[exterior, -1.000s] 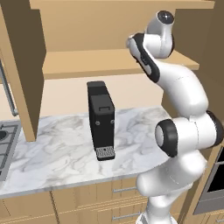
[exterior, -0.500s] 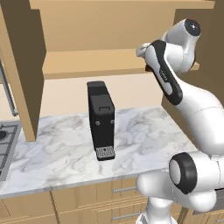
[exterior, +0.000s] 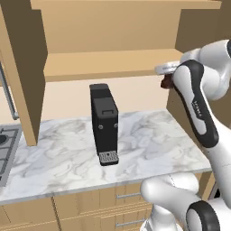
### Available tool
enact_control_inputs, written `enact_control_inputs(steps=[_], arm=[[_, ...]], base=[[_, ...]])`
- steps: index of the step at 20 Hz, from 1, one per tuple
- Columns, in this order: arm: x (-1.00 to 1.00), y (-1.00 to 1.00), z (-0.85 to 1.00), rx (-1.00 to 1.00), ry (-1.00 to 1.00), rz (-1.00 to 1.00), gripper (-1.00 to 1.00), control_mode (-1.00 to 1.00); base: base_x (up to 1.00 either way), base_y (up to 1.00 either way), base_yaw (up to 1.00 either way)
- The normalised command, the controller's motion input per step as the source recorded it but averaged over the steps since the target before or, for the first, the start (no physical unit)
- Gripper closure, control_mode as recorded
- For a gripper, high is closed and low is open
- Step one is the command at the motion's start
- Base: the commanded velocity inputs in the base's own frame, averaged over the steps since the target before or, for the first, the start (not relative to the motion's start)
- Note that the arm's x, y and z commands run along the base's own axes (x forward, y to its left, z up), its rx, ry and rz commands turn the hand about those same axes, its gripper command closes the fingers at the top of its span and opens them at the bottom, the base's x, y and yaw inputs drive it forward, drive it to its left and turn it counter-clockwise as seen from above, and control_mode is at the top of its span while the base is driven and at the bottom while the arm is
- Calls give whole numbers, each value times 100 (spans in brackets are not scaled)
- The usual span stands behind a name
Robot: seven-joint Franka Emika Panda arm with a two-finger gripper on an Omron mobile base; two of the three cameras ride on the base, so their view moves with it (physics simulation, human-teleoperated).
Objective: Retrieve the shaker from the cabinet and place it next the steak on a plate on the dining table.
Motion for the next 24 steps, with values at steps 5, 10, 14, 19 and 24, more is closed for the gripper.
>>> enact_control_inputs(steps=[5, 10, 14, 19, 24], arm=[[-68, 0, -17, 0, -14, 6, 100, -100], [-53, 0, -16, 0, -9, 5, 100, -100], [-66, 0, -10, 0, -11, 8, 100, -100], [-51, 4, -10, 0, -4, 6, 100, -100], [0, 0, 0, 0, 0, 0, 100, 100]], base=[[0, 0, 0], [0, 0, 0], [0, 0, 0], [0, 0, 0], [-47, 2, 3]])
